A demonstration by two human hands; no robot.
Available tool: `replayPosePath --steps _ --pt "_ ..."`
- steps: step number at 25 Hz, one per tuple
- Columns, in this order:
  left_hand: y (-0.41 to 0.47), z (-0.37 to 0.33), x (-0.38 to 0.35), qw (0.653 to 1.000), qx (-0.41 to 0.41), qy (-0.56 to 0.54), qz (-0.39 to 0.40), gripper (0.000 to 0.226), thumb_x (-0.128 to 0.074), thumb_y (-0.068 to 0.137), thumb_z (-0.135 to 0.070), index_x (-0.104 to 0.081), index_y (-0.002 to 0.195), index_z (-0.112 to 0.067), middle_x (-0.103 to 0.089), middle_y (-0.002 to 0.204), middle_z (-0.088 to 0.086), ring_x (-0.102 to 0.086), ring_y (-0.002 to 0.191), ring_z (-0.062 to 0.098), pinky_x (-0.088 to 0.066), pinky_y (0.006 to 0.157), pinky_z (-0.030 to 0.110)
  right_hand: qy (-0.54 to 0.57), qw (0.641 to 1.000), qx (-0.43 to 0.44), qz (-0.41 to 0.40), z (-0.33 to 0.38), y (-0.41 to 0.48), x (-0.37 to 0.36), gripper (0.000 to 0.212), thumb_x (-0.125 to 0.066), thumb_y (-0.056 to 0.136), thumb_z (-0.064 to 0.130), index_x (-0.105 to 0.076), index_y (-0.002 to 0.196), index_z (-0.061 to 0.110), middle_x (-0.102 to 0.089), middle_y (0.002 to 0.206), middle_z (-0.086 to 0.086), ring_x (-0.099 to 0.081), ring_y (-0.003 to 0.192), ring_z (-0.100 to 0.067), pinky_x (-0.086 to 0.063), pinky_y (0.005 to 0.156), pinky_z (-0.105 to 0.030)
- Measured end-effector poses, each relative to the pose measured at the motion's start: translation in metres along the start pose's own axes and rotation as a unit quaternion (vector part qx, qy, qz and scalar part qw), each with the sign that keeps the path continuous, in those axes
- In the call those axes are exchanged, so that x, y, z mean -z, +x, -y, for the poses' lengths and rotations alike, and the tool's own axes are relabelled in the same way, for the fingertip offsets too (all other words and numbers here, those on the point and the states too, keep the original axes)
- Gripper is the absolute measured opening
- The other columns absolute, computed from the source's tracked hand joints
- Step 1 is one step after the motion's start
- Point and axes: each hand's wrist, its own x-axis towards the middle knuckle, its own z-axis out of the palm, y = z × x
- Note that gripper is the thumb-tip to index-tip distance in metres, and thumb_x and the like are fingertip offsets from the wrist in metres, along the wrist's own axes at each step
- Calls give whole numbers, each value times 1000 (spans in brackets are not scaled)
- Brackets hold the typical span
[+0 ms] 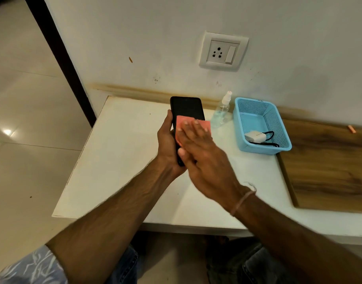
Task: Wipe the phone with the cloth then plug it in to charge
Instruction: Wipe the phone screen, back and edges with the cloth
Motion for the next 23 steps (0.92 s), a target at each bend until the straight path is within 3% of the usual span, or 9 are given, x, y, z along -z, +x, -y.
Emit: replayPosePath --steps 5,9,12,18,21,23 --pt "0 -10 4 1000 7 -20 15 82 -42 91 -71 -58 123 3 -65 104 17 -61 89 30 -50 83 39 -20 987 149 57 -17 -32 10 46 -39 101 29 -38 144 12 -31 154 -1 -18 146 -14 -24 118 -38" --pt "2 -5 -1 999 -24 10 -20 80 -44 94 -68 -59 136 -2 -65 119 19 -64 102 32 -53 91 42 -7 995 91 46 -28 1 18 46 -41 101 26 -36 145 12 -29 155 -2 -17 146 -13 -22 119 -35" --pt "1 -5 -6 999 -36 6 -18 65 -46 96 -63 -68 128 -10 -70 123 13 -69 110 28 -55 96 41 -5 999 42 14 -31 45 18 47 -39 102 27 -32 147 16 -26 156 1 -14 146 -11 -18 120 -31" --pt "-2 1 -14 999 -52 6 -14 57 -51 97 -57 -65 131 -14 -66 129 10 -63 118 26 -45 107 41 -19 999 -10 -30 -32 94 15 46 -33 103 35 -31 148 25 -25 156 4 -13 146 -12 -15 116 -28" --pt "-3 2 -12 999 -47 -9 -4 53 -49 99 -55 -73 121 -13 -71 123 9 -68 114 25 -53 101 37 3 999 20 -34 -26 71 10 46 -36 102 31 -30 148 25 -21 158 5 -8 147 -11 -15 114 -22" --pt "-2 3 -8 999 -53 1 -10 55 -46 99 -55 -72 121 -11 -72 116 10 -70 108 25 -57 94 36 29 998 42 -21 -21 46 7 47 -41 101 25 -32 147 20 -22 157 2 -9 147 -12 -16 118 -26"
